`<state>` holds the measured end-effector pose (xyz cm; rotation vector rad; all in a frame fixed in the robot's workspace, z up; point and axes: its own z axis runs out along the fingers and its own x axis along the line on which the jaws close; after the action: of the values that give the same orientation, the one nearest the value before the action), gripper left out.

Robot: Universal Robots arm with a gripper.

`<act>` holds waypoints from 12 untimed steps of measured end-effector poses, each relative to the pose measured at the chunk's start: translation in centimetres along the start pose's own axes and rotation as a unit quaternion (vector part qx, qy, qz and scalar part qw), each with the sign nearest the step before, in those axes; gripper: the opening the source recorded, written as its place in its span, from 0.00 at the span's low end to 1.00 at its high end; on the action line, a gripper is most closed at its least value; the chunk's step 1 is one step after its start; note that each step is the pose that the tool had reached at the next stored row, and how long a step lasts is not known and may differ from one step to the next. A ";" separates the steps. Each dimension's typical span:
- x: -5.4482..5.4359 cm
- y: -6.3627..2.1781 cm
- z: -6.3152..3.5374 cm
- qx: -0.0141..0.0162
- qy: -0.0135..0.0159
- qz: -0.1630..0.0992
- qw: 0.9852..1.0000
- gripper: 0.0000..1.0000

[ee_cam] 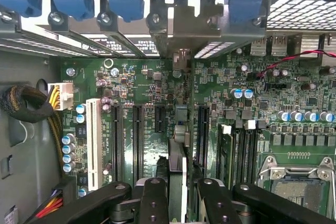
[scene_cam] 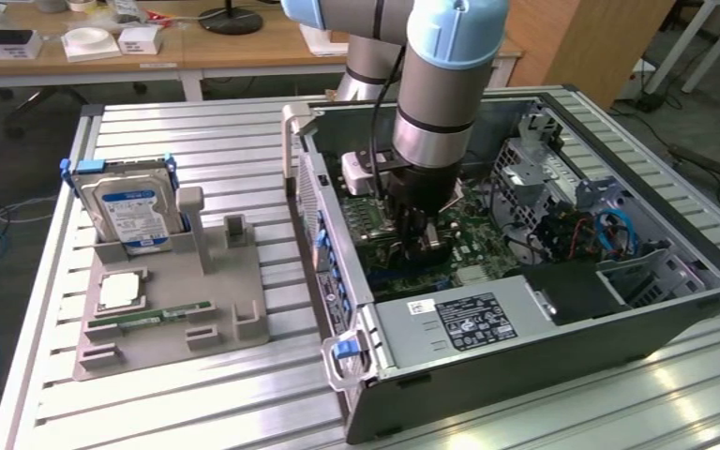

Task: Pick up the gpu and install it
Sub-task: 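Insert the gpu into the slot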

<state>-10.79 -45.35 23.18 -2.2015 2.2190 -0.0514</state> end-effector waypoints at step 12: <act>0.0 0.05 0.49 -0.001 0.000 0.000 1.000 0.26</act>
<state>-10.82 -45.34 22.69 -2.2022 2.2198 -0.0477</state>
